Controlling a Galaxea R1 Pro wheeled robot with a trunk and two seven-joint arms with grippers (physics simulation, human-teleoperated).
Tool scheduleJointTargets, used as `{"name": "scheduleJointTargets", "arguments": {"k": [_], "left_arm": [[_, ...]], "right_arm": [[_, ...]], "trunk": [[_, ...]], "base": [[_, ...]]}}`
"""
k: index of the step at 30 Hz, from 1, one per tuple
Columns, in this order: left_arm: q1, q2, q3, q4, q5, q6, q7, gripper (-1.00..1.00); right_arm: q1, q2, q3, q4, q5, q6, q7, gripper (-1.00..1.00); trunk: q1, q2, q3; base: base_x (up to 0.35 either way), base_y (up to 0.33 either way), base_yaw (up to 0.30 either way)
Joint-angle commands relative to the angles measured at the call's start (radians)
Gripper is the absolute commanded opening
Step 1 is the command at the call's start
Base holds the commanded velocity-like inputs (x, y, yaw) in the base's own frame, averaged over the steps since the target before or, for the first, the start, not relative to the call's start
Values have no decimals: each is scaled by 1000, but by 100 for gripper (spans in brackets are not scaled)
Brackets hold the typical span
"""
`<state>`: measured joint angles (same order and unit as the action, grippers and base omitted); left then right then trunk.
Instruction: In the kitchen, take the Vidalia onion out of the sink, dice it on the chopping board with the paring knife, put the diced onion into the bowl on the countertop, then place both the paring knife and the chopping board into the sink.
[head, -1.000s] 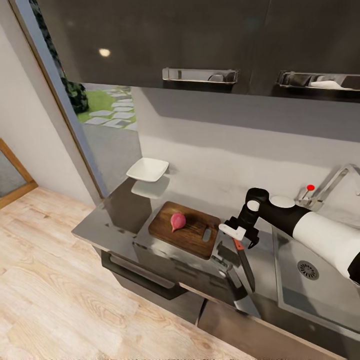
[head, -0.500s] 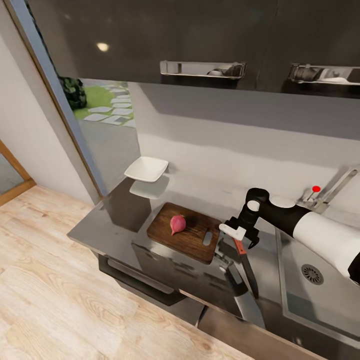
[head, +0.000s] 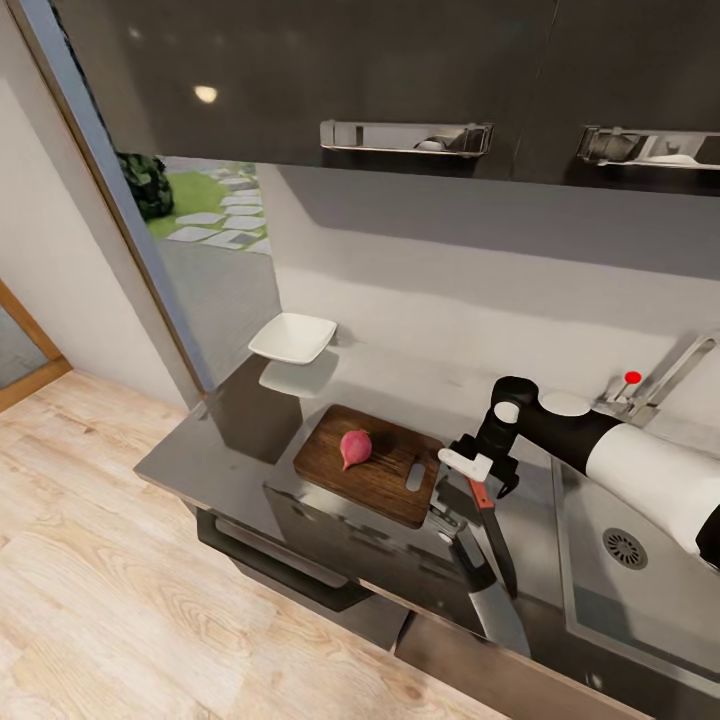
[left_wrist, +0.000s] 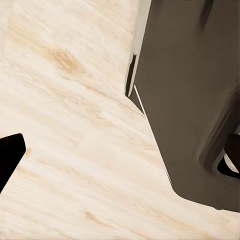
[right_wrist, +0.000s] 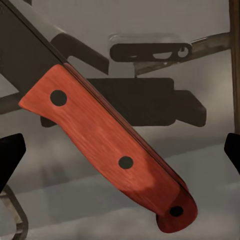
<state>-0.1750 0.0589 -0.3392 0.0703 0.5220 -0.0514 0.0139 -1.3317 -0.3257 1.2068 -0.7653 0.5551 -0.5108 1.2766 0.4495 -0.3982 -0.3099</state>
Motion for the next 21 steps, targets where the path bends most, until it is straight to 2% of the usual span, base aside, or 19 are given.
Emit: {"name": "scheduleJointTargets", "arguments": {"k": [1,9,11,15,21], "left_arm": [[-1,-1,-8,3,6,-5,0,100],[-1,-2,-8,3,6,-5,0,100],[-1,-2,-8,3,6,-5,0,100],[-1,-2,-8,2,6,-5,0,100],[-1,-9,-8,2,6,-5,0,100]], "right_arm": [[-1,-1,3,-2,3,-5,-2,100],[-1,-1,7,-2,7,-4,0,100],[-1,0,19,-2,7,-4,2,100],[-1,2,66,-2,9,10,4,100],[-1,4,76,-2,9,17,3,100]], "trunk": [[1,-2,-2],[1,-2,-2],[1,-2,-2],[1,-2,-2],[1,-2,-2]], "base": [[0,0,0],[0,-29,0],[0,-49,0],[0,-14,0],[0,-2,0]]}}
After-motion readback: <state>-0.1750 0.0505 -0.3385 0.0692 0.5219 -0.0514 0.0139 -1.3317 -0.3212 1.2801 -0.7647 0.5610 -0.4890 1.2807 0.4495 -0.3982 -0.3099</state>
